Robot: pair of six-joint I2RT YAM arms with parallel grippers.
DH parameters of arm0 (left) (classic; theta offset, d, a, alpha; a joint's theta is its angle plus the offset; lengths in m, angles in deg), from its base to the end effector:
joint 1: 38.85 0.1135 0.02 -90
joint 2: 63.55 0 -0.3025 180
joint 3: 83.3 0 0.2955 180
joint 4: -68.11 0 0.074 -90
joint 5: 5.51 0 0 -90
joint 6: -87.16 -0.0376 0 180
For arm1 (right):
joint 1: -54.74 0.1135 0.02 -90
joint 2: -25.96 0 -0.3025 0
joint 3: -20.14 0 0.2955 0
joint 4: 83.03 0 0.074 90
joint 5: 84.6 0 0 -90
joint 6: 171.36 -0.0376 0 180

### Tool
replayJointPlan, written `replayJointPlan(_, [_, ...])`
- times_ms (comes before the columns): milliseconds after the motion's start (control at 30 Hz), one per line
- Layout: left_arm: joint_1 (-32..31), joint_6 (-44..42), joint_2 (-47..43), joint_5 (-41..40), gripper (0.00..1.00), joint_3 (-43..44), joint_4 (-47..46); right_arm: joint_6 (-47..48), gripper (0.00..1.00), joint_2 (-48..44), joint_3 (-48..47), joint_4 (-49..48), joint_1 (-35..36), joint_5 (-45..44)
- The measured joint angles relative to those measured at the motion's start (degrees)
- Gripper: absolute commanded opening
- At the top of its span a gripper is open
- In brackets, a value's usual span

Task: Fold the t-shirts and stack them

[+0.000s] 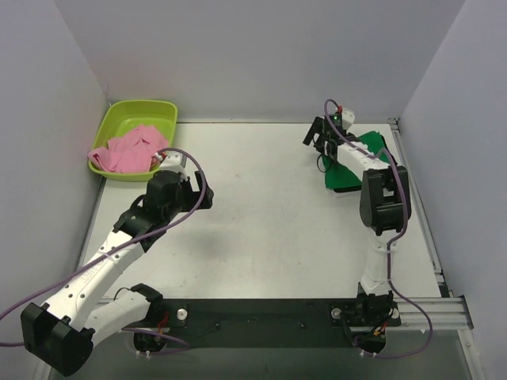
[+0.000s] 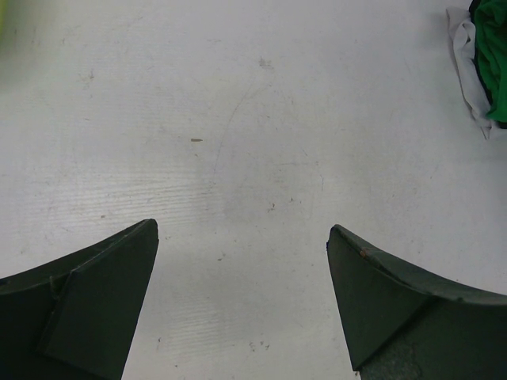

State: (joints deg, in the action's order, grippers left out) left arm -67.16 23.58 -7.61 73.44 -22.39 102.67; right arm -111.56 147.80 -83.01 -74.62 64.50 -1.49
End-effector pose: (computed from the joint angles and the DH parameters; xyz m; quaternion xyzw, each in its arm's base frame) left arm 0.2160 -0.1081 0.3349 -0.0342 0.8609 -0.1563 0.4830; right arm 0.5513 0.0903 0.2251 0.1819 0.8325 0.1298 0.5070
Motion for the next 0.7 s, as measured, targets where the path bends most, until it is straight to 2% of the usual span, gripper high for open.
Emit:
replayJointPlan(233, [0.4, 0.1, -0.5, 1.2, 0.97, 0.0, 0.0, 2.3, 1.0, -9.7, 8.9, -1.1, 0.0, -0.4])
replayJointPlan(500, [0.8, 0.3, -3.7, 2.1, 0.97, 0.0, -0.1, 4.1, 1.0, -32.9, 18.5, -1.6, 0.2, -1.4])
replayJointPlan(700, [1.1, 0.1, -5.9, 1.9, 0.98, 0.3, 0.0, 6.1, 1.0, -47.6, 28.3, -0.7, 3.7, -4.7])
